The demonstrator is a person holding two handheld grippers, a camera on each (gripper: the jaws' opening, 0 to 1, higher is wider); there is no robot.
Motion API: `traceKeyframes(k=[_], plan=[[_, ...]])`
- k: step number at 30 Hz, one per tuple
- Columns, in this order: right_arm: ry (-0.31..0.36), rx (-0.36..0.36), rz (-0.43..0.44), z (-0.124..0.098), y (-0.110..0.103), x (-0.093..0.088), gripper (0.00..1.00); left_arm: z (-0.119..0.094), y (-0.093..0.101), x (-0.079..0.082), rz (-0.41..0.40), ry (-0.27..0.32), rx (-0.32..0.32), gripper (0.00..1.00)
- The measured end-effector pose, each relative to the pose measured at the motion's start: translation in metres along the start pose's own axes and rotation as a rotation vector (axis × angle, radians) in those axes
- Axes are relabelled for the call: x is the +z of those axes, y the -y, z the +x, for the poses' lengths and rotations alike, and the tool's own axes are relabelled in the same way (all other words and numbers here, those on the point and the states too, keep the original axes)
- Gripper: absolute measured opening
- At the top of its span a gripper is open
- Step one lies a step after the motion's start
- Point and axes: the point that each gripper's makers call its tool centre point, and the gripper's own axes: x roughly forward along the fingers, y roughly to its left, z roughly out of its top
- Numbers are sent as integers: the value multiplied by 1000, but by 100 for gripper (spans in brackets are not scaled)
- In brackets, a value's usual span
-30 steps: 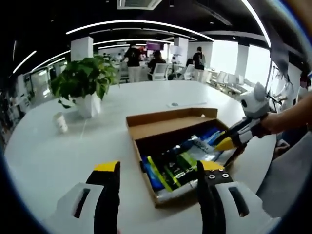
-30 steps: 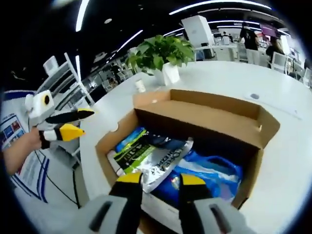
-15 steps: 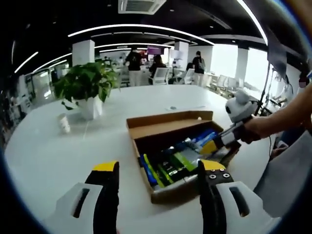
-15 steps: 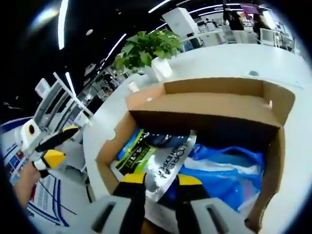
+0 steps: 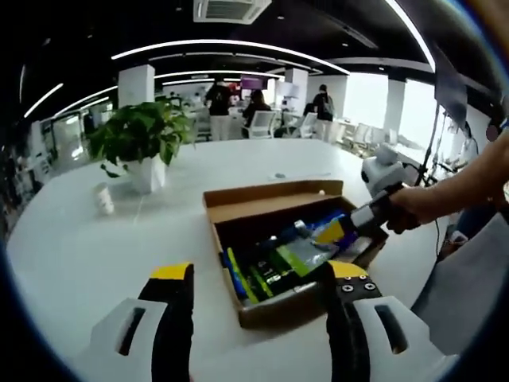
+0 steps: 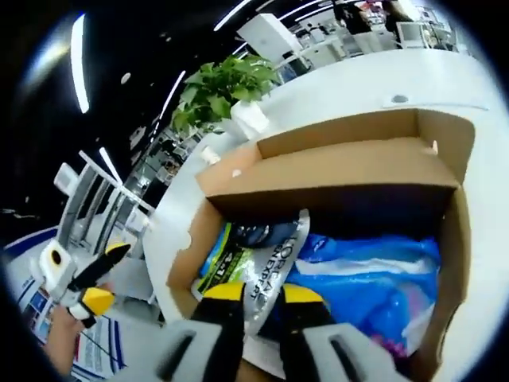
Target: Operate the shoe box by opening the lid, removing the specified soft item, and placing it in the target area until the item is outside and the box remains undamaged.
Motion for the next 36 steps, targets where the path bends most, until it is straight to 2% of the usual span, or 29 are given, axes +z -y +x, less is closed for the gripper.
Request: traceKeyframes(k=[2, 3, 5, 8, 12, 18, 36], plan=[[22, 46, 49, -1, -9, 4, 3, 0, 0, -3, 5, -8, -1, 68], [11, 58, 50, 0, -12, 3, 2, -1, -1, -4, 9, -11, -1, 68], [15, 59, 28, 1, -18, 4, 2, -2, 0, -5, 12, -15, 0, 68], [16, 82, 71, 1, -23, 4, 0, -3, -1, -6, 10, -15, 2, 68], [6, 78, 21, -1, -26, 3, 0, -6, -1, -5, 14, -11, 4, 68], [27, 88, -10, -6, -36, 10, 0, -10, -3, -2, 19, -3, 11, 68], [98, 148, -50, -33, -62, 39, 0, -15, 7, 3, 36, 11, 7, 71]])
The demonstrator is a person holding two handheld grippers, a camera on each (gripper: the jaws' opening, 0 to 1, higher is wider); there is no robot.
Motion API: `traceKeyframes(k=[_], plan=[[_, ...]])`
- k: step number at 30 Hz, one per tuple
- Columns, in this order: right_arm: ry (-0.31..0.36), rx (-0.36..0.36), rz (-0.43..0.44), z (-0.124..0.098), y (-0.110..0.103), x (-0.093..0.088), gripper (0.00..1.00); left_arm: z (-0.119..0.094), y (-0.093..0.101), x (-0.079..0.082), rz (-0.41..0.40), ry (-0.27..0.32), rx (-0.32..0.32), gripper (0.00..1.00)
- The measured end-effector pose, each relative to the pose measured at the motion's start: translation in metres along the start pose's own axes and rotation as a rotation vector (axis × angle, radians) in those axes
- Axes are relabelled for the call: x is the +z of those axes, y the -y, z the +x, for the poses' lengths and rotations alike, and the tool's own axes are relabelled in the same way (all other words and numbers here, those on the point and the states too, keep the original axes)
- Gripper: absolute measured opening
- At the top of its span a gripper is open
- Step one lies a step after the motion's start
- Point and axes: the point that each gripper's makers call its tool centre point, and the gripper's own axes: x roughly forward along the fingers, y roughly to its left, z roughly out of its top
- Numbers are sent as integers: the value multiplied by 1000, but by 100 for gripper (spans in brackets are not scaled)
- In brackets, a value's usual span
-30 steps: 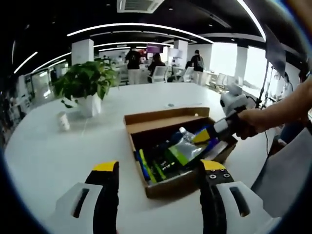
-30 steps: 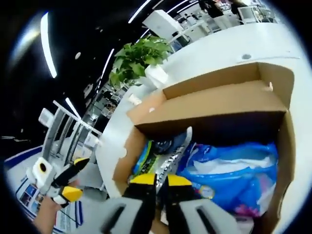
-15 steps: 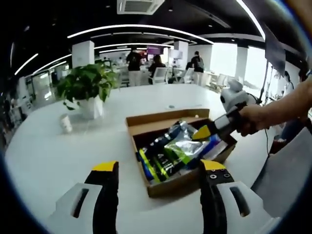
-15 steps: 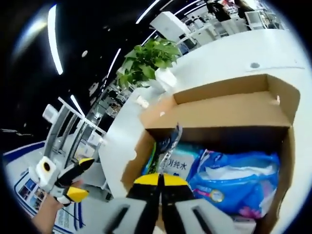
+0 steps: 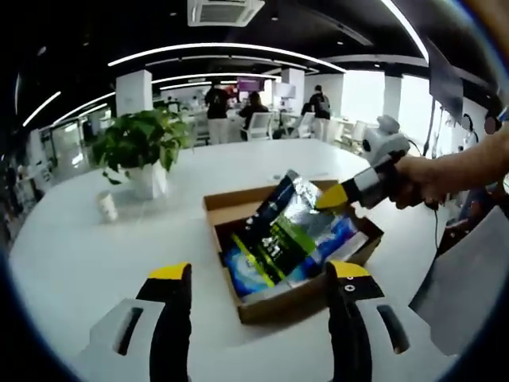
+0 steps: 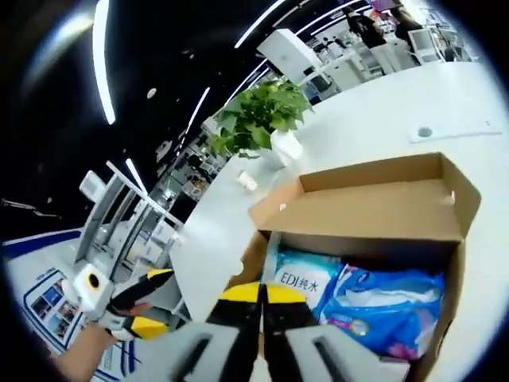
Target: Operate the shoe box by opening the lid, removing the specified soft item, and placing it in the target area until the item is outside and the box remains undamaged.
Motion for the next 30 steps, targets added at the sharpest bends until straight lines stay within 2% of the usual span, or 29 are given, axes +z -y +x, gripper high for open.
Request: traceKeyframes(k=[16, 30], plan=[[52, 29, -39, -29, -15, 17, 0, -7, 12, 4, 20, 2, -11, 72], [77, 26, -38, -65, -11, 27, 0, -5, 25, 6, 20, 4, -45, 74]])
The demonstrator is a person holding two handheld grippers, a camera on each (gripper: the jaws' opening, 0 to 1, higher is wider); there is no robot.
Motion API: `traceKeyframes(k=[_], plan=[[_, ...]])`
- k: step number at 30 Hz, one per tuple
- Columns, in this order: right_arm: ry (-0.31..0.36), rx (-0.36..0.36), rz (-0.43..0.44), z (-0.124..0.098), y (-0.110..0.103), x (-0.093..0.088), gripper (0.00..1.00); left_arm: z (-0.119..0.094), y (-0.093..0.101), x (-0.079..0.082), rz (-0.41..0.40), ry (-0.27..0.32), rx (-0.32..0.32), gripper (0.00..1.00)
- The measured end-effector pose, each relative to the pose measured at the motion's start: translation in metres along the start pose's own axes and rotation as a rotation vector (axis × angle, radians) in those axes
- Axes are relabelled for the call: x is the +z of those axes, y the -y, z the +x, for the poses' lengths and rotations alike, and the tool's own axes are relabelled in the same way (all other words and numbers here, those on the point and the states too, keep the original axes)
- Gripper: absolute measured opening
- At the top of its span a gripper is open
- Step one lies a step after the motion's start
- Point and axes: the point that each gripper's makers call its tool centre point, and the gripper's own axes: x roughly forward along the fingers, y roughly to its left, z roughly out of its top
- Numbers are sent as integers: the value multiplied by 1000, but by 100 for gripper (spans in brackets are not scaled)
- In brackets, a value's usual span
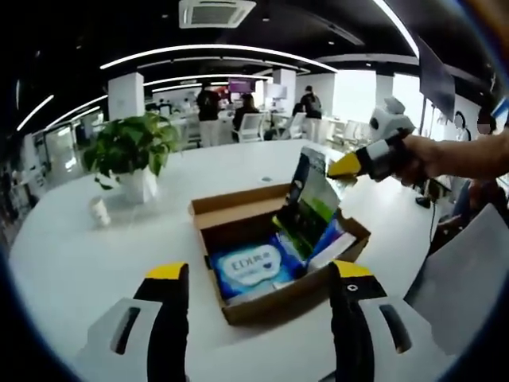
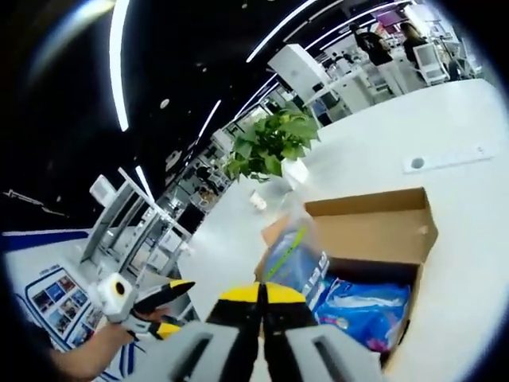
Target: Operate the shoe box by opening the lid, removing the specified soft item, and placing it in the target area until the item is outside and the box remains undamaged.
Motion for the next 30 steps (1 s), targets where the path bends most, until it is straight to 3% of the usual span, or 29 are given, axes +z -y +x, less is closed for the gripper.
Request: traceKeyframes(k=[10, 30], plan=[[27, 10, 1, -27, 1, 9, 0, 1, 8, 2, 2, 2, -25, 80], [96, -11, 36, -82, 24, 17, 0, 12, 22, 5, 24, -12, -70, 89]])
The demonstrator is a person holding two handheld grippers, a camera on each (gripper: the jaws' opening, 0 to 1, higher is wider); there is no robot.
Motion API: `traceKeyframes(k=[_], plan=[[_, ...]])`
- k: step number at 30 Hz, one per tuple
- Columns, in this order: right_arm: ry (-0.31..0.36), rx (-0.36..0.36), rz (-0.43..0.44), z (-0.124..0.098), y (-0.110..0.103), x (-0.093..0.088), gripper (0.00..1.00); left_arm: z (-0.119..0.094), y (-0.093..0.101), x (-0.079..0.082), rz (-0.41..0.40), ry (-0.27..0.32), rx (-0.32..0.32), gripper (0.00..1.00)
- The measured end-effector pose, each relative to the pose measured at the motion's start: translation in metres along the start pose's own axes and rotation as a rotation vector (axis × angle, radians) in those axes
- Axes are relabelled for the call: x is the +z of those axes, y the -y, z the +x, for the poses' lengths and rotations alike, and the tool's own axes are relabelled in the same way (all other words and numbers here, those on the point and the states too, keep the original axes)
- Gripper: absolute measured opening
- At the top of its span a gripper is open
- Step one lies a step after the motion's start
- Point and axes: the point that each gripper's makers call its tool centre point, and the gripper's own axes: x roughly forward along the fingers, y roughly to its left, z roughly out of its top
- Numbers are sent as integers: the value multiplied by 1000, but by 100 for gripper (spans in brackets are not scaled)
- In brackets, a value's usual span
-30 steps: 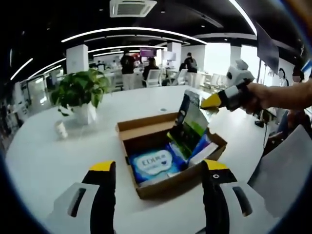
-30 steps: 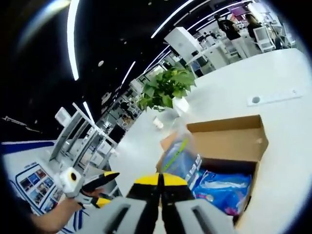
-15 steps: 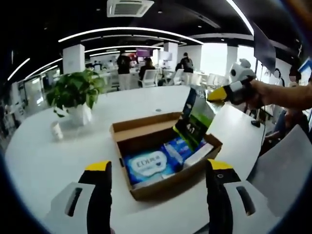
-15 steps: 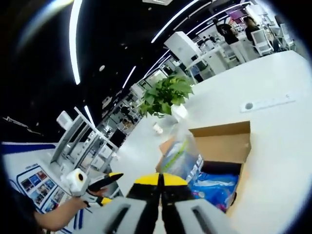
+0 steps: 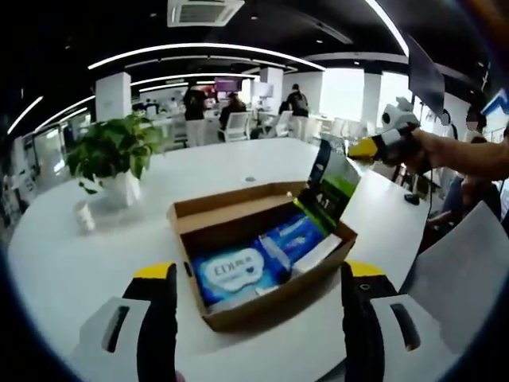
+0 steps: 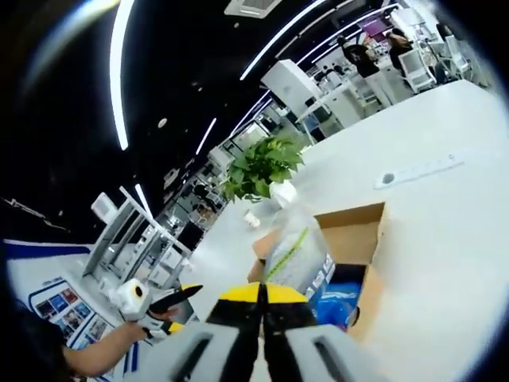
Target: Operate the shoe box by opening the lid, removing the specified soft item, and placing it in the target area until the item is outside and the box remains undamaged.
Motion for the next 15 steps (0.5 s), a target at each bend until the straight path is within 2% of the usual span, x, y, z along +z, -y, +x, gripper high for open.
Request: traceKeyframes(k=[15], plan=[[45, -28, 30, -38, 28, 12, 0, 10, 14, 3, -8, -1, -25, 97]])
